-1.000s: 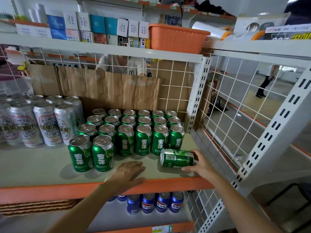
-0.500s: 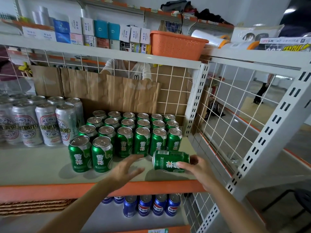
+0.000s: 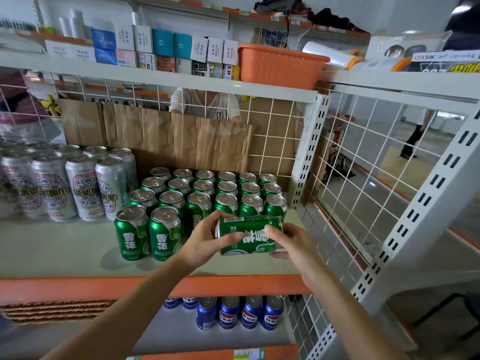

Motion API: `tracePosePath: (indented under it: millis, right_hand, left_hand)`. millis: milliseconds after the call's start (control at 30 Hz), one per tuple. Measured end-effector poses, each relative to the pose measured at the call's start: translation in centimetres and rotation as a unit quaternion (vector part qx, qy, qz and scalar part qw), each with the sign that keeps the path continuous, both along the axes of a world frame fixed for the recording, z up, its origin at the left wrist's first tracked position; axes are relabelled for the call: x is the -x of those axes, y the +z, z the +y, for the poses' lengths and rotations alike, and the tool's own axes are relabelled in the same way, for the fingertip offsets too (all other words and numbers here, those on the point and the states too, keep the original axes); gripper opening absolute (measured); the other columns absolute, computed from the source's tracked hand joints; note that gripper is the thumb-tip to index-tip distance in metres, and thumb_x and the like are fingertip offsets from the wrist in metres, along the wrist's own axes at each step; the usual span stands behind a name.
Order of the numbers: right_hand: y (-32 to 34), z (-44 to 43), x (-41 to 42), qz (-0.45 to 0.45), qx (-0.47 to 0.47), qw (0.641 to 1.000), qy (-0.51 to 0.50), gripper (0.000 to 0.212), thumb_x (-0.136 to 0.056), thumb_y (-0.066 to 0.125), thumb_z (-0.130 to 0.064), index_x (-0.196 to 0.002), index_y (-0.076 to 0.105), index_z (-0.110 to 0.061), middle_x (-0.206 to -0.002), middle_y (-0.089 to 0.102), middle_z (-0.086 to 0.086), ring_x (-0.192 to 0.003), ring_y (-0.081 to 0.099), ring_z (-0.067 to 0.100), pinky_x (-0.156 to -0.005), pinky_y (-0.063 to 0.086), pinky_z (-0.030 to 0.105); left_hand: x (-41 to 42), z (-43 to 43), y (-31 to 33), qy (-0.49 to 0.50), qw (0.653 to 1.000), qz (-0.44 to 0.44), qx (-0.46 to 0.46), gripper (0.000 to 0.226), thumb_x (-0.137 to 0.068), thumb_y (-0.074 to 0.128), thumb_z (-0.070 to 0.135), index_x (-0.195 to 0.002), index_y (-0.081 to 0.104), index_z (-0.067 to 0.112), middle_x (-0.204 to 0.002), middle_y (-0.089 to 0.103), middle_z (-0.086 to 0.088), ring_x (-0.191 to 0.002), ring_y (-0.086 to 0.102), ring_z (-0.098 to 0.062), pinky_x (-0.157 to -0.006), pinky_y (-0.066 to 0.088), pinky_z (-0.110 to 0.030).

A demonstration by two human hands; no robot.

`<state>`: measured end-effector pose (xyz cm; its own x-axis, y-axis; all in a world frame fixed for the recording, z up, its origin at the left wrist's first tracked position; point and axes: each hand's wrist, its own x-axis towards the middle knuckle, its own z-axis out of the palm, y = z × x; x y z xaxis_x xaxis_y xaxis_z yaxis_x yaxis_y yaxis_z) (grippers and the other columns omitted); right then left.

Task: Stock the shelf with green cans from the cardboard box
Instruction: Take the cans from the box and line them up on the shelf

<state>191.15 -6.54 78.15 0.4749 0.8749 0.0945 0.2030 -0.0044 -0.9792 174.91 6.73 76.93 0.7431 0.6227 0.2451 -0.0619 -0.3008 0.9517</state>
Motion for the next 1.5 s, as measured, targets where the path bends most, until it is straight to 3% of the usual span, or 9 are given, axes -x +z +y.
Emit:
tracePosePath:
  millis: [167, 300, 400, 500, 667, 733, 833, 1167, 1500]
  right_hand:
    - [-0.7, -0.3, -0.2, 0.029, -0.042, 0.998, 0.048, 0.097, -0.043, 0.068, -0.083, -0.117, 0.053, -0.021, -0.114, 0.065, 0.007, -0.106, 0.063, 0.018, -0.089, 0.053, 0.027]
    - [-1.5, -0.2, 0.7, 0.073, -0.113, 0.988, 0.074, 0.108, -0.042, 0.079, -0.070, -0.133, 0.042, -0.023, -0.121, 0.063, 0.000, -0.116, 0.058, 0.015, -0.091, 0.050, 0.025]
    - [-1.2, 0.2, 1.9, 0.108, -0.173, 0.977, 0.068, 0.103, -0.045, 0.084, -0.060, -0.129, 0.046, -0.016, -0.116, 0.066, 0.003, -0.111, 0.060, 0.018, -0.083, 0.051, 0.021]
    - [-0.9, 0.6, 2.3, 0.141, -0.225, 0.962, 0.054, 0.089, -0.049, 0.087, -0.051, -0.122, 0.053, -0.012, -0.113, 0.067, 0.008, -0.108, 0.062, 0.023, -0.080, 0.053, 0.027]
    - [-0.8, 1.0, 1.8, 0.138, -0.235, 0.961, 0.052, 0.069, -0.049, 0.088, -0.047, -0.108, 0.065, -0.020, -0.108, 0.068, 0.010, -0.105, 0.062, 0.028, -0.086, 0.052, 0.041]
    - [-0.5, 0.9, 1.2, 0.134, -0.224, 0.963, 0.066, 0.063, -0.048, 0.088, -0.047, -0.103, 0.069, -0.024, -0.105, 0.069, 0.007, -0.102, 0.063, 0.023, -0.082, 0.054, 0.034]
    - [0.4, 0.7, 0.3, 0.136, -0.202, 0.966, 0.081, 0.064, -0.044, 0.090, -0.047, -0.100, 0.070, -0.021, -0.099, 0.072, 0.005, -0.095, 0.066, 0.018, -0.073, 0.054, 0.025]
    - [2.9, 0.8, -1.2, 0.097, -0.164, 0.974, 0.118, 0.061, -0.041, 0.091, -0.045, -0.093, 0.072, -0.018, -0.090, 0.072, 0.004, -0.088, 0.068, 0.020, -0.069, 0.056, 0.029]
    - [3.0, 1.1, -0.3, 0.085, -0.135, 0.982, 0.101, 0.078, -0.043, 0.088, -0.054, -0.108, 0.063, -0.019, -0.104, 0.072, -0.001, -0.103, 0.065, 0.017, -0.078, 0.053, 0.023]
  left_hand:
    - [-0.2, -0.7, 0.9, 0.002, 0.997, -0.033, 0.066, 0.050, -0.055, 0.070, 0.050, -0.096, 0.056, 0.027, -0.087, 0.071, 0.011, -0.085, 0.066, -0.006, -0.070, 0.051, -0.018]
    - [-0.8, -1.5, 0.7, 0.009, 0.987, -0.058, 0.149, 0.073, -0.048, 0.072, 0.063, -0.110, 0.053, 0.029, -0.107, 0.066, 0.006, -0.101, 0.063, -0.014, -0.089, 0.051, -0.036]
    - [-1.2, -2.3, 0.9, 0.008, 0.980, -0.078, 0.184, 0.089, -0.052, 0.077, 0.056, -0.124, 0.049, 0.011, -0.113, 0.066, -0.007, -0.101, 0.066, -0.021, -0.093, 0.050, -0.038]
    - [-1.6, -2.8, 1.0, -0.001, 0.982, -0.093, 0.164, 0.068, -0.063, 0.070, 0.048, -0.116, 0.056, 0.009, -0.106, 0.069, -0.012, -0.096, 0.067, -0.026, -0.088, 0.052, -0.039]
    - [-1.5, -3.1, 0.8, -0.017, 0.982, -0.103, 0.159, 0.065, -0.064, 0.068, 0.046, -0.111, 0.051, 0.005, -0.101, 0.069, -0.011, -0.092, 0.067, -0.025, -0.083, 0.051, -0.037]
    - [-1.2, -3.1, 0.9, -0.019, 0.986, -0.095, 0.135, 0.063, -0.063, 0.069, 0.045, -0.105, 0.049, 0.002, -0.093, 0.068, -0.010, -0.086, 0.065, -0.023, -0.075, 0.051, -0.032]
    - [-1.1, -3.0, 1.0, -0.011, 0.993, -0.070, 0.091, 0.058, -0.058, 0.071, 0.047, -0.097, 0.054, 0.007, -0.085, 0.070, 0.000, -0.079, 0.065, -0.016, -0.068, 0.051, -0.023]
    - [-1.4, -3.6, 1.2, -0.032, 0.999, -0.002, 0.023, 0.090, -0.043, 0.077, 0.070, -0.119, 0.050, 0.029, -0.114, 0.063, 0.006, -0.105, 0.060, -0.014, -0.090, 0.051, -0.030]
    - [-1.5, -4.6, 0.8, 0.053, 0.998, -0.035, 0.013, 0.067, -0.050, 0.078, 0.051, -0.108, 0.055, 0.026, -0.102, 0.069, 0.008, -0.093, 0.064, -0.005, -0.081, 0.052, -0.022]
